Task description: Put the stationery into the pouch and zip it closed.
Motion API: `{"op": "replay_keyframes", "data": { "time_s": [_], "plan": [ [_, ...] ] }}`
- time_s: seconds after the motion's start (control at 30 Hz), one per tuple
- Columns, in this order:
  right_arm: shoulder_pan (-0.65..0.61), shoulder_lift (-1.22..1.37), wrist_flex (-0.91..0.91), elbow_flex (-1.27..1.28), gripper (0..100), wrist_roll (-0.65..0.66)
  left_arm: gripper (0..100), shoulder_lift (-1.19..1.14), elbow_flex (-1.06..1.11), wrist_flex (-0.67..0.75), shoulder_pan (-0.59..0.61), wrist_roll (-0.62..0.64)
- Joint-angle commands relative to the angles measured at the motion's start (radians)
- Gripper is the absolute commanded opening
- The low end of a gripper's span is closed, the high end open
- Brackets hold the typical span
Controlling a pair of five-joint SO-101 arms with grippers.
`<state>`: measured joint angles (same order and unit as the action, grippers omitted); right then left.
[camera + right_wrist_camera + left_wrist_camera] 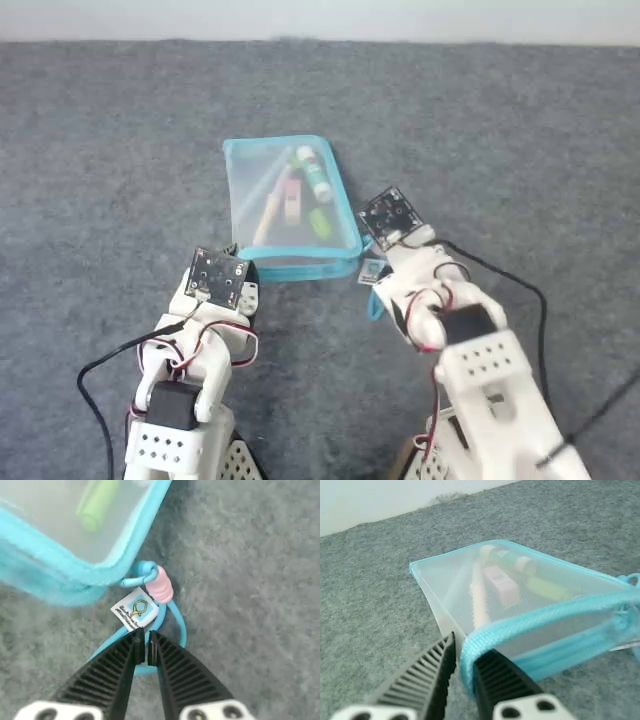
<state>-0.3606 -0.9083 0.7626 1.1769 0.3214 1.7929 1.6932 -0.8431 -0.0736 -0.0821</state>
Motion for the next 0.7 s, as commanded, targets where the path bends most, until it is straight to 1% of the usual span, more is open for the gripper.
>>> {"op": "replay_keyframes", "data": {
  "time_s": [0.0,0.07,0.2,0.27,0.53,0.67],
  "plan": [
    [0.004,-0.157,0.067,-0.041,0.9,-0.012,1,0.011,-0.007,0.0,0.0,0.002],
    [-0.028,-0.176,0.065,-0.005,2.8,-0.012,1,0.011,-0.007,0.0,0.0,0.002],
    [-0.13,-0.105,0.001,0.052,18.5,-0.034,1,0.011,-0.007,0.0,-0.002,0.002],
    [-0.156,-0.036,-0.028,0.049,24.1,-0.054,1,0.011,-0.007,0.0,-0.002,0.002],
    [-0.15,0.331,-0.228,-0.083,25.3,-0.058,1,0.011,-0.007,0.005,-0.002,0.002],
    [-0.064,0.47,-0.288,-0.167,25.3,-0.055,1,0.011,-0.007,0.002,-0.002,0.002]
  ]
}}
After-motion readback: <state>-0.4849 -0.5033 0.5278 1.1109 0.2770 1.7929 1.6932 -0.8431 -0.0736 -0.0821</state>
